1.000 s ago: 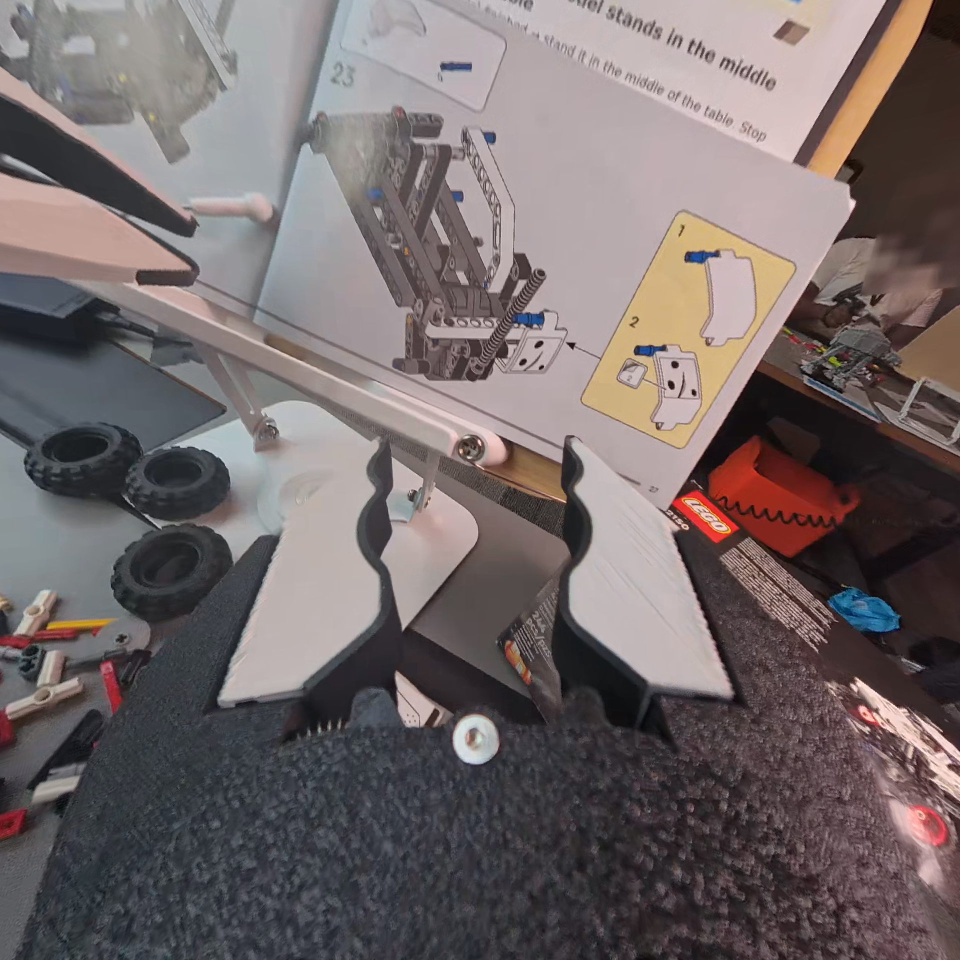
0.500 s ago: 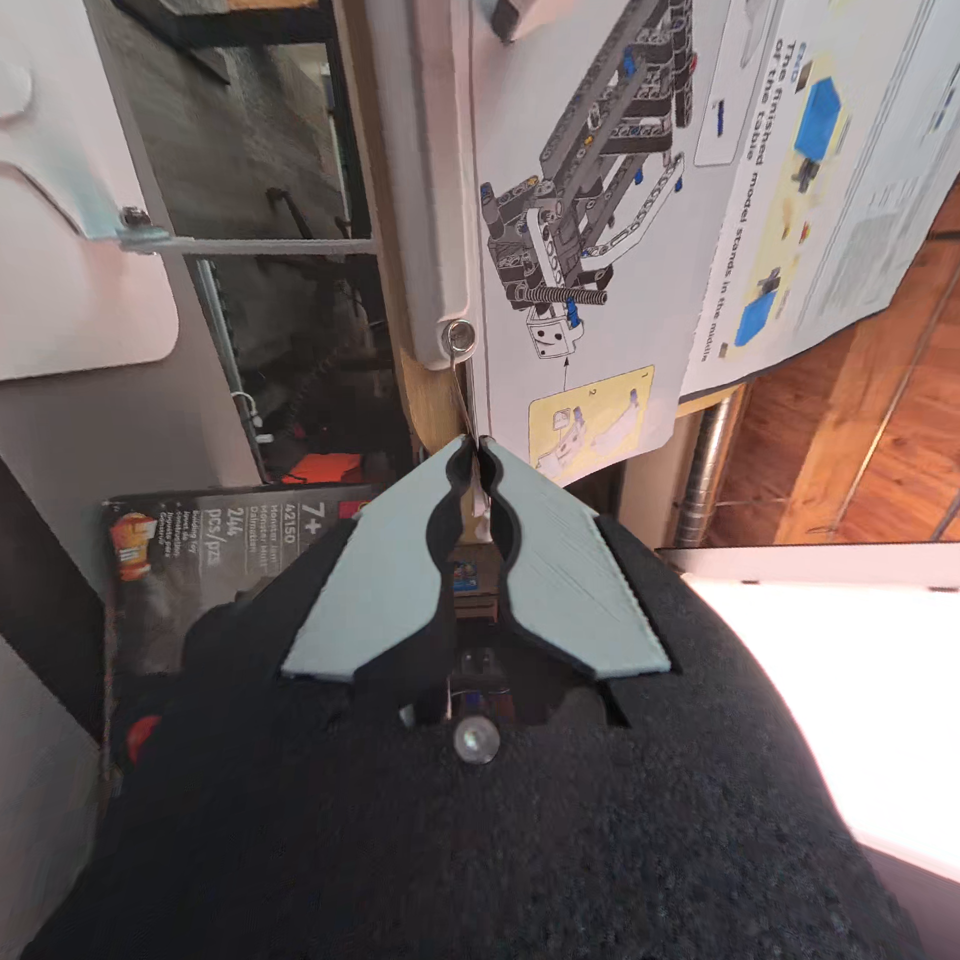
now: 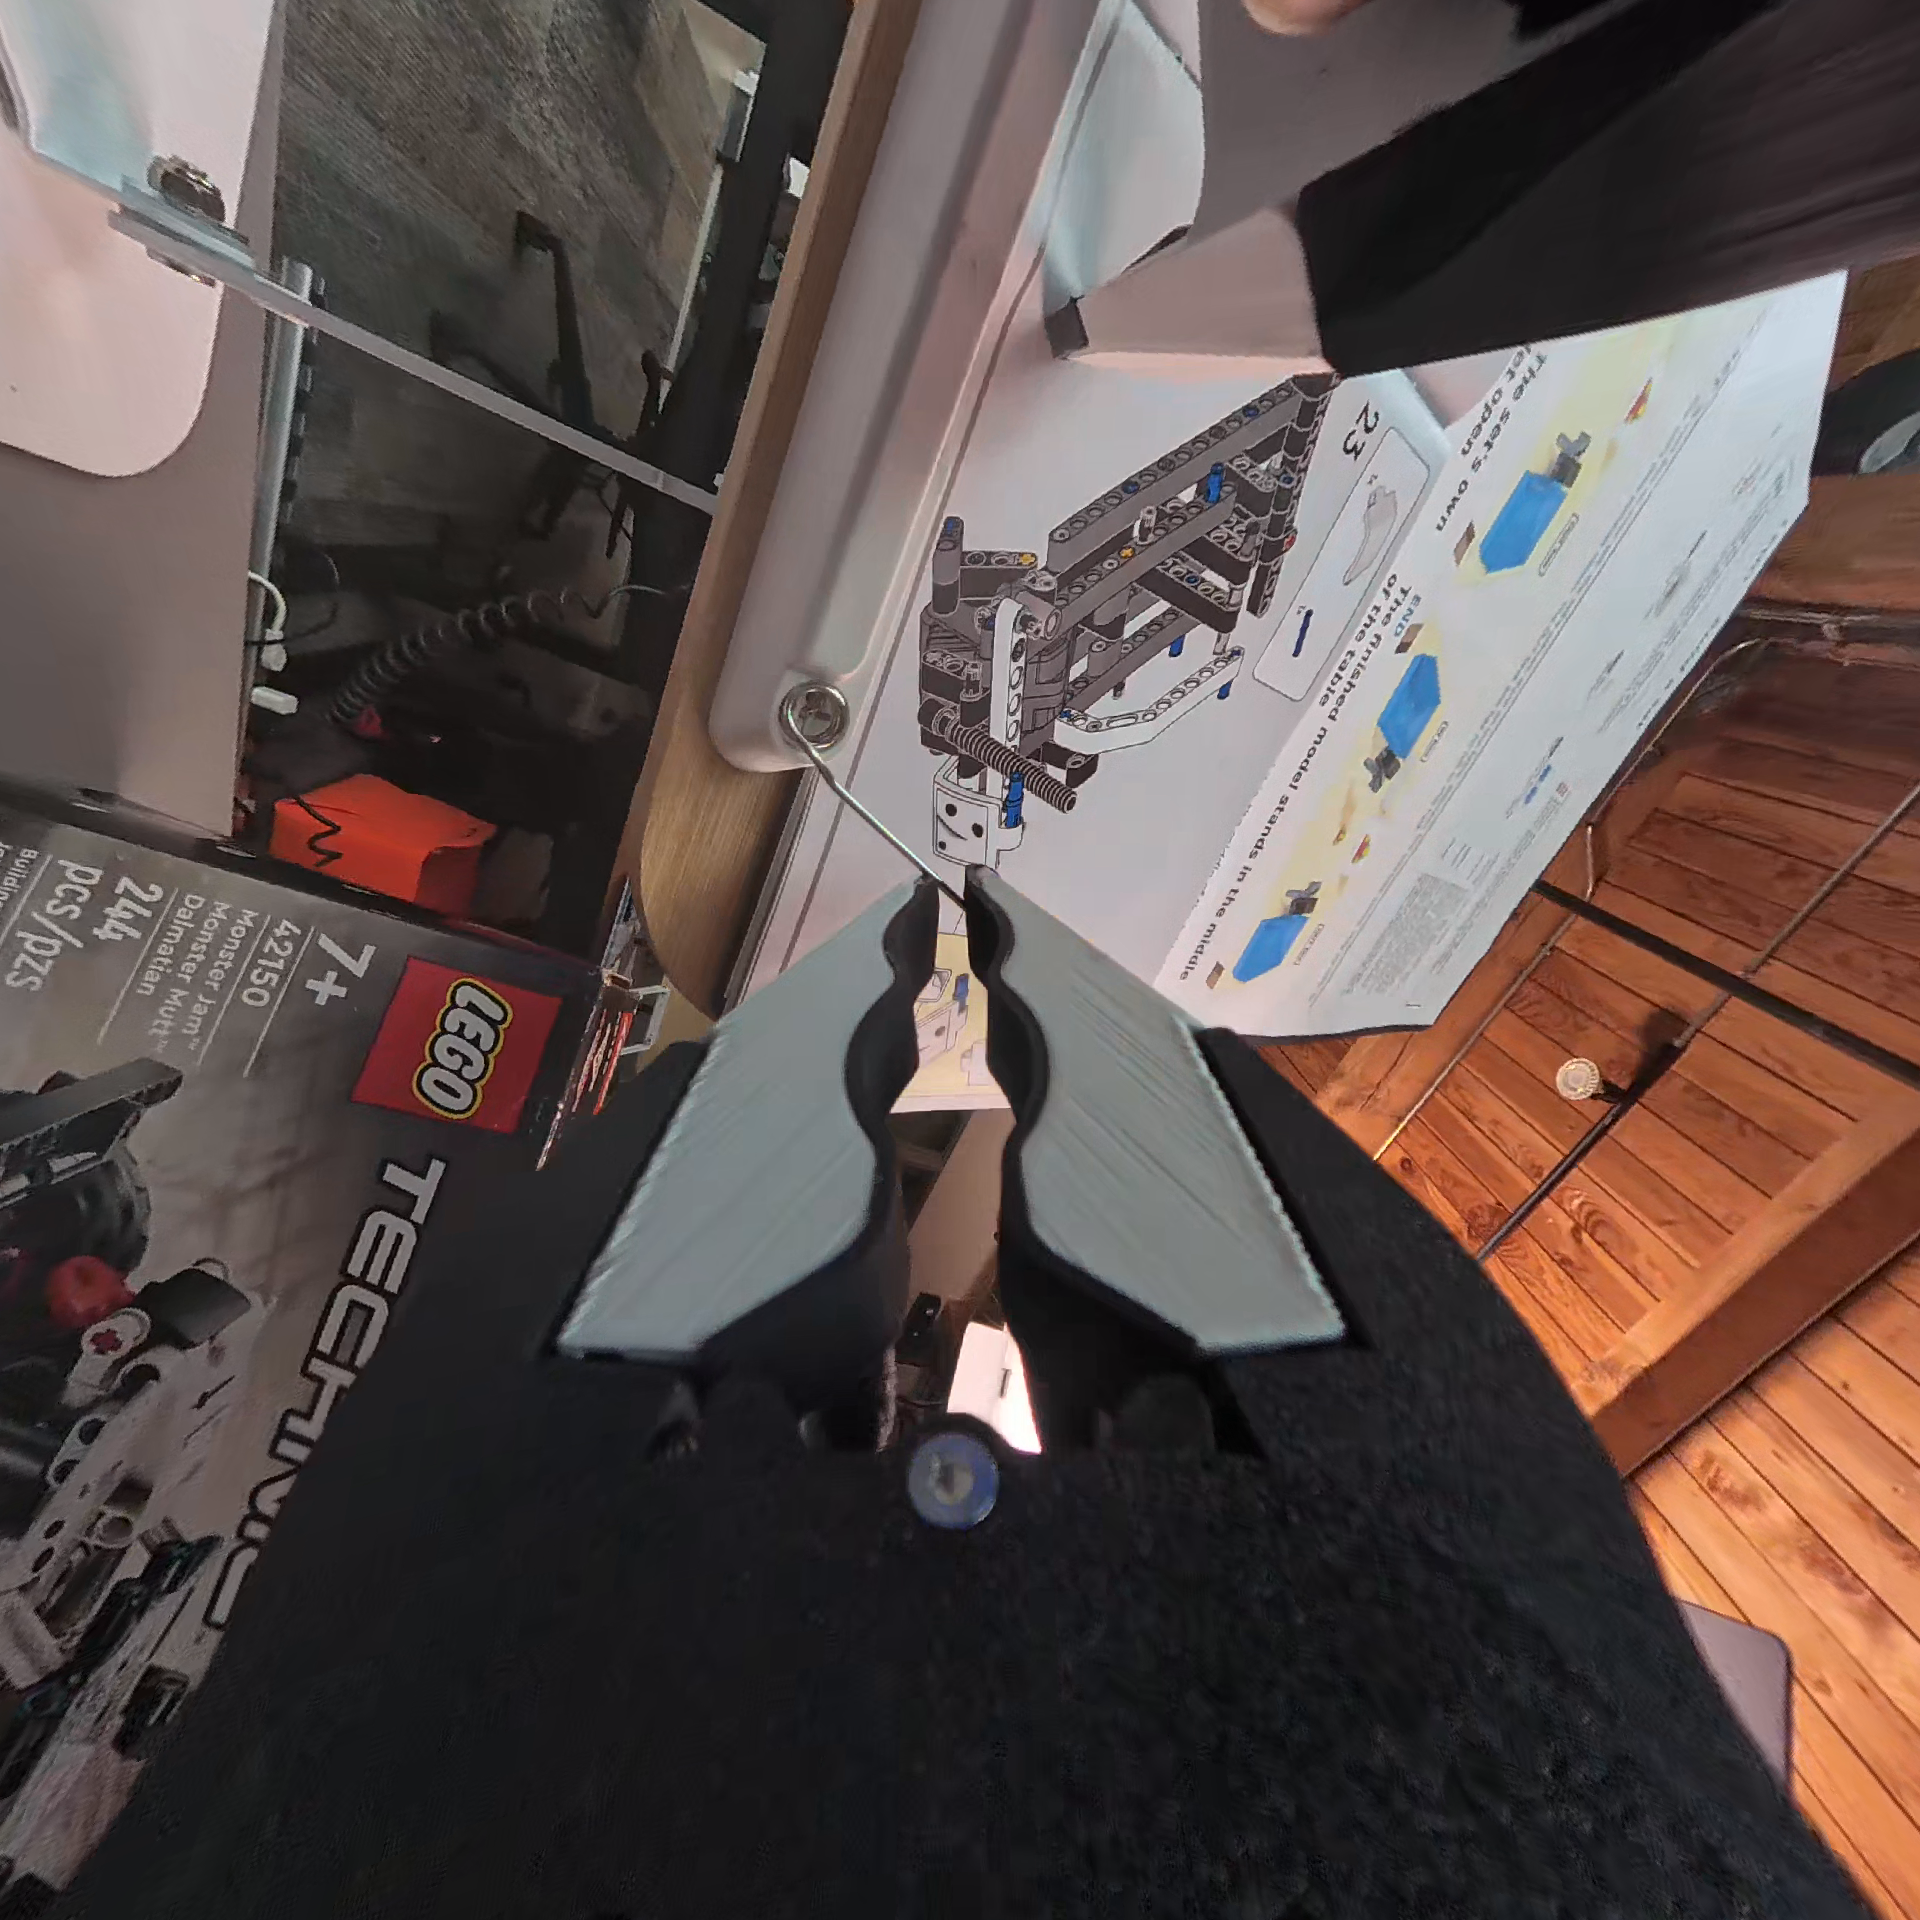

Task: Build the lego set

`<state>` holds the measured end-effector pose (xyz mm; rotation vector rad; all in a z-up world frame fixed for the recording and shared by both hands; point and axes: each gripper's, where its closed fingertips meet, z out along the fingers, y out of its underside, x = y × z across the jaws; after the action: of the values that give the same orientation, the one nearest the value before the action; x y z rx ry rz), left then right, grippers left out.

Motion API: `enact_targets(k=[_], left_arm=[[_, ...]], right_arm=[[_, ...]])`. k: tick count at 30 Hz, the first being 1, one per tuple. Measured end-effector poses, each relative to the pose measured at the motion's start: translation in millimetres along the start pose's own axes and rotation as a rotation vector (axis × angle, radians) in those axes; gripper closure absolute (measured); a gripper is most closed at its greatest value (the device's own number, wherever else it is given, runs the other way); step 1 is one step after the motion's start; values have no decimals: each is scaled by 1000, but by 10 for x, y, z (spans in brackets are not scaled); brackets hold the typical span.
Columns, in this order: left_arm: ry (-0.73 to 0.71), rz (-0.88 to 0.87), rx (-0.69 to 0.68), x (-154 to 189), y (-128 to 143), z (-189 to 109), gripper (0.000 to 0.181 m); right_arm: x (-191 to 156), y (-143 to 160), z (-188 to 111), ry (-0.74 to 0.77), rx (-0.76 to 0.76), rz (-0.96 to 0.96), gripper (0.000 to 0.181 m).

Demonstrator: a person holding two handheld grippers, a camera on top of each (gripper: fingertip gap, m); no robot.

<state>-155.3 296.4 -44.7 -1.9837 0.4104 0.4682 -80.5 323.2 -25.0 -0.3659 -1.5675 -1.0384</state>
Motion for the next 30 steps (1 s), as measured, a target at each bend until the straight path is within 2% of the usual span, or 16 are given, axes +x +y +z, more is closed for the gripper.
enact_targets(k=[3,10,12,13,16,19,22,27,30], left_arm=[[22,-24,16,-6,4,-2,181],[49,-77,37,-5,6,-16,181],[70,-105,52,-2,5,-43,180],[89,-136,75,-1,-1,-77,178],[134,-253,187,-62,-15,-281,170],[115,-329,253,-237,123,-488,167],[87,-420,292,-446,322,-634,164],[31,-582,328,-792,622,-766,163],[4,-599,330,-921,715,-812,164]], right_arm=[[17,-39,58,-8,10,-30,176],[38,-50,89,51,11,52,170],[71,-30,63,57,7,139,159],[61,-15,46,39,4,202,147],[43,39,-77,7,5,451,141],[-117,145,-191,-69,-11,750,141],[-321,304,-170,-130,-56,939,140],[-475,396,21,-174,-49,992,147],[-486,386,38,-182,-59,990,147]])
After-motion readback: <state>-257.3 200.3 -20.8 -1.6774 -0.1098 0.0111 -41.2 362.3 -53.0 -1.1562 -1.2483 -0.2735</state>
